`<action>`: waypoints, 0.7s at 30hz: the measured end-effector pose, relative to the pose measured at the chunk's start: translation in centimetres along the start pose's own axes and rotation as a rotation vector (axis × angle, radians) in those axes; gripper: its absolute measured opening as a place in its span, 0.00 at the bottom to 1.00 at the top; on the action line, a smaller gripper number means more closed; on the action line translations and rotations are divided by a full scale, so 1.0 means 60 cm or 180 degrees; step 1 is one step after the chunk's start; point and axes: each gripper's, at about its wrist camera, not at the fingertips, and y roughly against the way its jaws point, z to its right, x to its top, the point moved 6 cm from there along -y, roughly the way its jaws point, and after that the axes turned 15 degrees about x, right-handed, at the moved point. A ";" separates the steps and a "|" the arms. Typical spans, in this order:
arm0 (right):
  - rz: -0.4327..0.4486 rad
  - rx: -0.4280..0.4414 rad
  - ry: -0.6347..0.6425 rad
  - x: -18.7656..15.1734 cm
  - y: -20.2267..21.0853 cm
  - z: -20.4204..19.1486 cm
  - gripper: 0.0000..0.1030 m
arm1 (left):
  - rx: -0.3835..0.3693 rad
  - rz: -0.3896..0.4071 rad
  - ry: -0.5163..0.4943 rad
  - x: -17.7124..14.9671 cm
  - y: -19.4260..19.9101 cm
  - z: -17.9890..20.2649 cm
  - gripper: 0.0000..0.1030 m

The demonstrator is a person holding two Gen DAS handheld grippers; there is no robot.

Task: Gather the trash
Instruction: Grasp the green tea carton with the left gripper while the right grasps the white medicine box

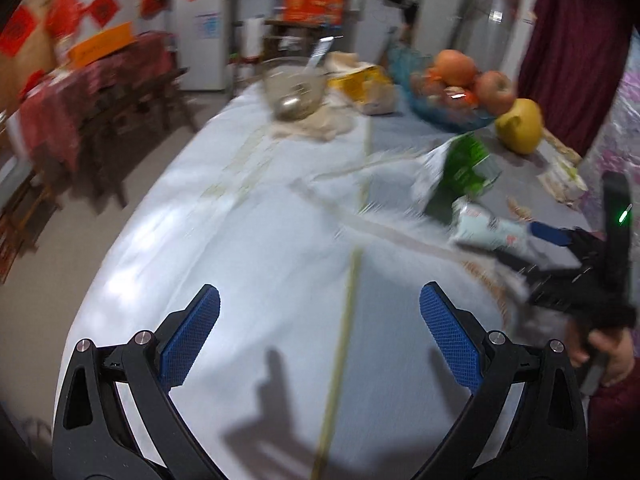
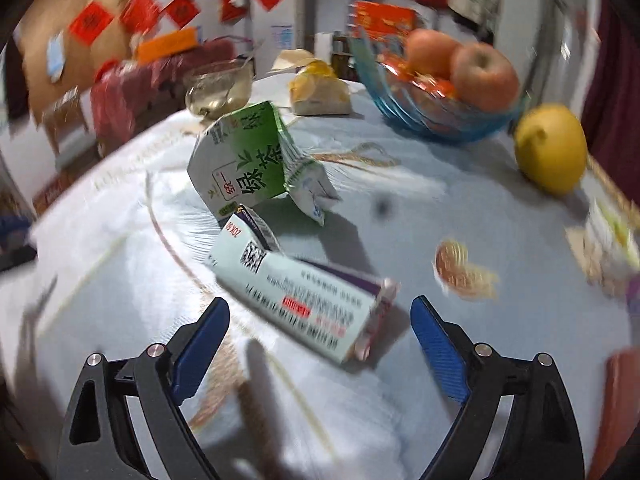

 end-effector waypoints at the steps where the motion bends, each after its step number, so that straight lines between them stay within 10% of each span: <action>1: -0.0034 -0.0021 0.0097 0.002 -0.007 0.000 0.88 | -0.0087 0.0074 -0.0109 0.024 -0.011 0.021 0.93; 7: -0.0032 0.0476 0.0016 0.015 -0.018 0.005 0.87 | -0.0348 0.0297 -0.0461 0.109 -0.065 0.104 0.93; 10: -0.0038 0.0655 -0.0093 0.014 -0.016 0.008 0.45 | -0.0529 0.0299 -0.0495 0.129 -0.086 0.133 0.93; 21: -0.0039 0.0938 -0.0058 0.005 0.021 -0.013 0.44 | -0.0968 0.0251 -0.0612 0.167 -0.146 0.206 0.93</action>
